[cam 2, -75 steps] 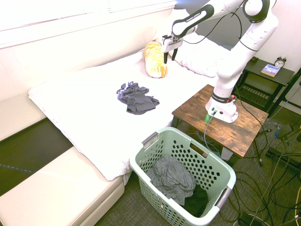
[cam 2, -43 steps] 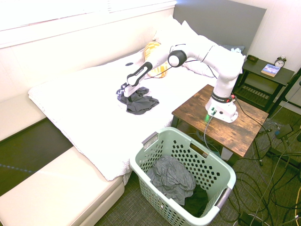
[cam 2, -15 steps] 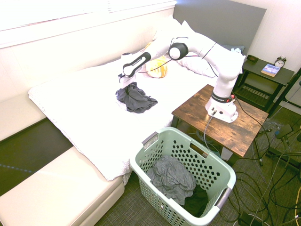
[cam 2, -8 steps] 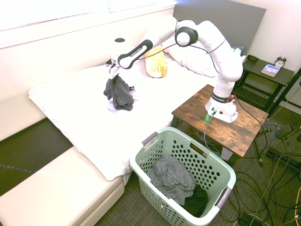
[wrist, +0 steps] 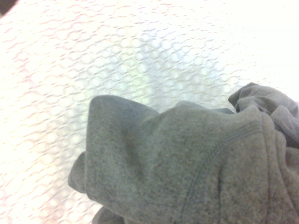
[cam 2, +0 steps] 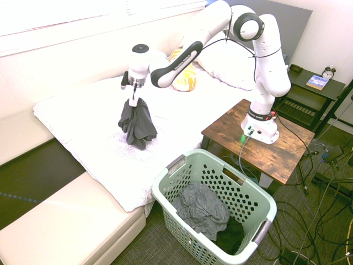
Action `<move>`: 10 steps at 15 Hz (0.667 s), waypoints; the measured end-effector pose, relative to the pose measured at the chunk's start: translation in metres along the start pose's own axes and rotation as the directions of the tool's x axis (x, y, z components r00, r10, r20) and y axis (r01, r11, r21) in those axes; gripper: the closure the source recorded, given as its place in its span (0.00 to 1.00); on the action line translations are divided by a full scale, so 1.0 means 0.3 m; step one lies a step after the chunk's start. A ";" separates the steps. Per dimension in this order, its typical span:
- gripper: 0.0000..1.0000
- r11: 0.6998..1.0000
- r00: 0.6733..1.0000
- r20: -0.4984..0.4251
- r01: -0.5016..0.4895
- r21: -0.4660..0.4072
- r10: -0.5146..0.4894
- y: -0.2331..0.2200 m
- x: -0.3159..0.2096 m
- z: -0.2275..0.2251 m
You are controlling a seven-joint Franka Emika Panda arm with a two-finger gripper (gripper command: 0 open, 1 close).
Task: Put my clothes in the laundry bag
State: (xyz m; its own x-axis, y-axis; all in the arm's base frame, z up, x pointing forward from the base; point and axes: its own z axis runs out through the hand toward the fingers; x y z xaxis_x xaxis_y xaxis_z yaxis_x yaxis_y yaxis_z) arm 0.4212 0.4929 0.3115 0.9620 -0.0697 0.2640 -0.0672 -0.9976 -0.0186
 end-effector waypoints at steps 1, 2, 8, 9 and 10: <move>1.00 0.999 1.000 0.004 0.031 -0.010 -0.031 -0.040 -0.147 -0.072; 1.00 0.998 0.998 0.009 0.059 -0.019 -0.059 -0.068 -0.302 -0.145; 1.00 0.984 0.987 0.021 0.161 -0.082 -0.159 0.123 -1.382 -0.533; 1.00 0.981 0.985 0.021 0.173 -0.088 -0.172 0.197 -1.551 -0.601; 1.00 0.980 0.983 0.010 0.181 -0.081 -0.181 0.245 -1.659 -0.653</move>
State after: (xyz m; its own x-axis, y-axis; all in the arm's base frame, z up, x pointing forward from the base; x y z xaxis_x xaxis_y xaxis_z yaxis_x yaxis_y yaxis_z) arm -0.1144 0.4541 0.3678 0.9609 0.1122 0.2530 0.0873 -0.9904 0.1075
